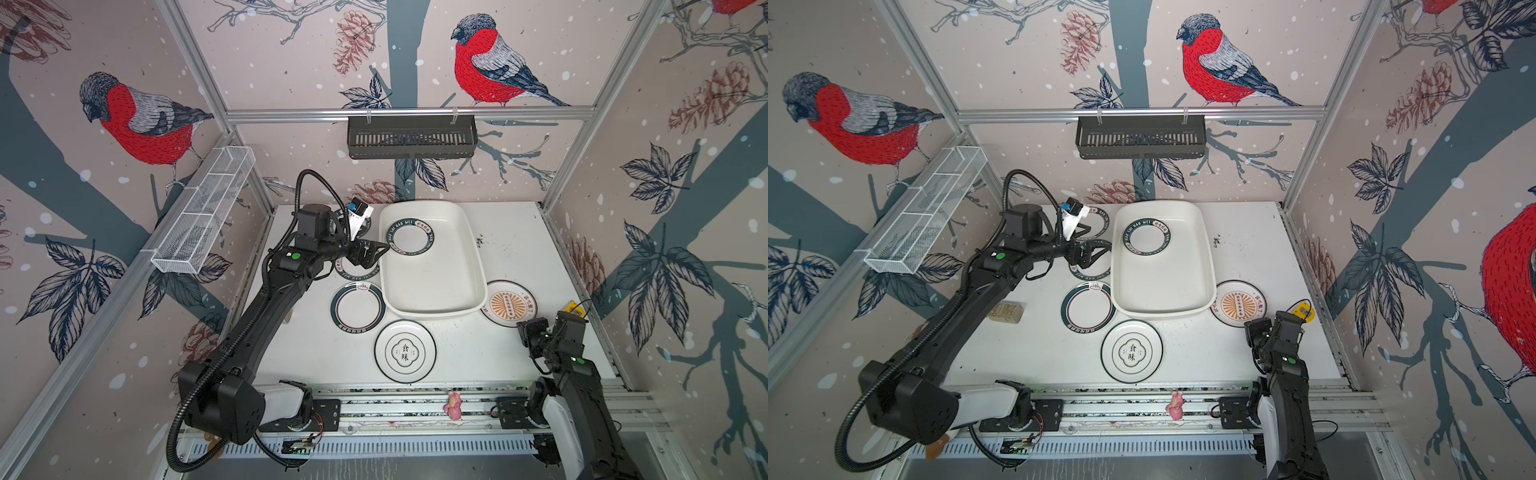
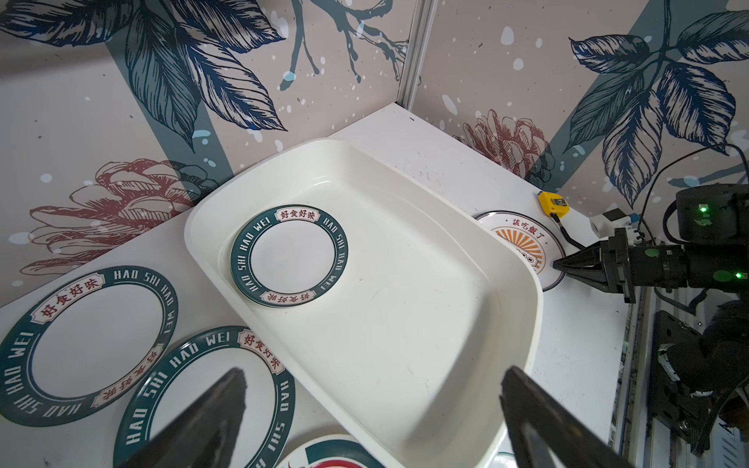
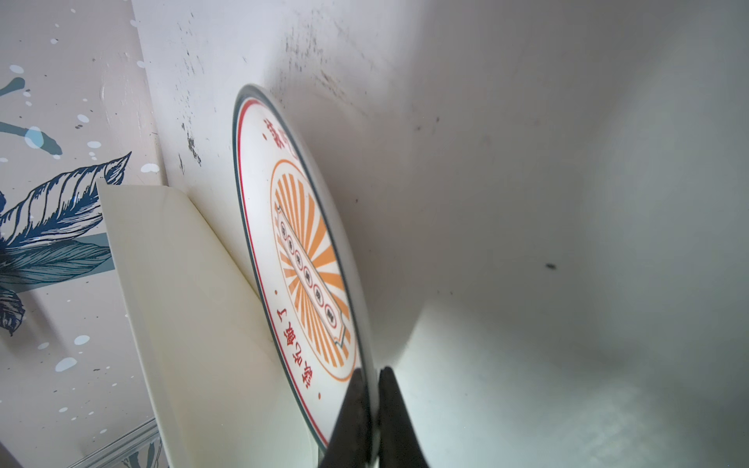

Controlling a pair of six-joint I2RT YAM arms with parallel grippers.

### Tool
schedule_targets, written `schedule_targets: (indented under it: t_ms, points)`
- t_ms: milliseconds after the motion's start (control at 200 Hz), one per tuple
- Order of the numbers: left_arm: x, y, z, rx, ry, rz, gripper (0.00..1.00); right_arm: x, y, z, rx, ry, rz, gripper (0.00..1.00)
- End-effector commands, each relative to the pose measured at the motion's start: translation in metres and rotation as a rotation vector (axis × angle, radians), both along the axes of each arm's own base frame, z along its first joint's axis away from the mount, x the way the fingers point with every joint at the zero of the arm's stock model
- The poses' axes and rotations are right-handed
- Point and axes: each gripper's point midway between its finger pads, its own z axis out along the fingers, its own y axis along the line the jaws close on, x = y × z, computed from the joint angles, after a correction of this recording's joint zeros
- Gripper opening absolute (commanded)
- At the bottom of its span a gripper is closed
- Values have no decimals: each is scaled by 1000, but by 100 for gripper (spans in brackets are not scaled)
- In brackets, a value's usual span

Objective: Place the plates into the plastic bin on the countertop
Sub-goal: Pick up the plate from the middle-right of the table.

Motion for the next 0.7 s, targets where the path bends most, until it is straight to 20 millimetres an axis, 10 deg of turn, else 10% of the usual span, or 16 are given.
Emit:
schedule_targets:
  t_ms: [0,695]
  points:
    - [1,-4,12,-20,-42,-24,97,2,-3,3,-21,-2,0,7]
    - [-1,-5,21,-16,-50,-25,97,36,-22,52,-82,-110,-11,3]
